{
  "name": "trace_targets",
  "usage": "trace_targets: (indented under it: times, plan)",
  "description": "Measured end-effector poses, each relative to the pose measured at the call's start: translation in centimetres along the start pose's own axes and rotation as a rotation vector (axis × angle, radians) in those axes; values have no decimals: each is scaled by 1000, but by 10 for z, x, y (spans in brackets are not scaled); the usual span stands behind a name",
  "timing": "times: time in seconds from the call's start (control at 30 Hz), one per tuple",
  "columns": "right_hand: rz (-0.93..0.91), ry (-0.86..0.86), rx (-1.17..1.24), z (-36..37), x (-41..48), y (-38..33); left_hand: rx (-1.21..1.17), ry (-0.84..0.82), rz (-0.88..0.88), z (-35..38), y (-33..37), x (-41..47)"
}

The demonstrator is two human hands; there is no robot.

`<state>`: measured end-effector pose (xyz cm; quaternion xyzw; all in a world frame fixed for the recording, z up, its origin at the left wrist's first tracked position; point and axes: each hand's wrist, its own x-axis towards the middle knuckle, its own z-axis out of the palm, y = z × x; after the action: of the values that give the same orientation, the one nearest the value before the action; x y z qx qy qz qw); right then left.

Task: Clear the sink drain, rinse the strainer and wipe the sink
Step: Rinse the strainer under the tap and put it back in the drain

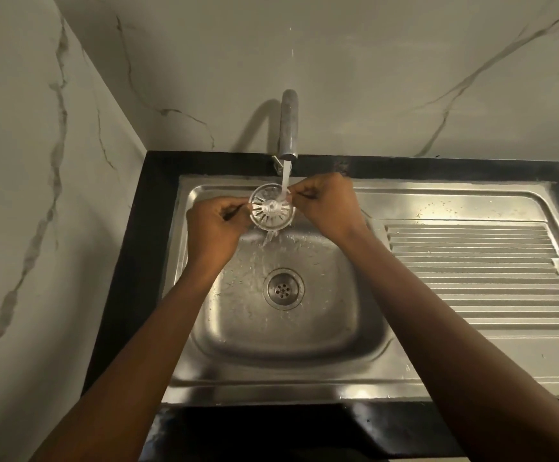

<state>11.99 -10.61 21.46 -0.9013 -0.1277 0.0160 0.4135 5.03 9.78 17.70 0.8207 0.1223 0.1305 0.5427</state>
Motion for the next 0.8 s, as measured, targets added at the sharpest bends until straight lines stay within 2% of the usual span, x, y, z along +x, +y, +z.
trace_targets:
  times: [0.2, 0.37, 0.47, 0.67, 0.8]
  plan:
    - [105, -16, 15, -24, 0, 25, -28, -124, -27, 27, 14, 6]
    - [302, -93, 249, -28, -11, 43, 16, -192, -10, 33, 19, 14]
    - [393, -100, 377, -19, -23, 50, 7, -221, -72, 25, 12, 19]
    - [429, -17, 294, -1, -58, 70, -60, -162, -239, 25, -13, 53]
    - [450, -28, 264, 5, -79, 81, -172, -245, -356, 40, -14, 78]
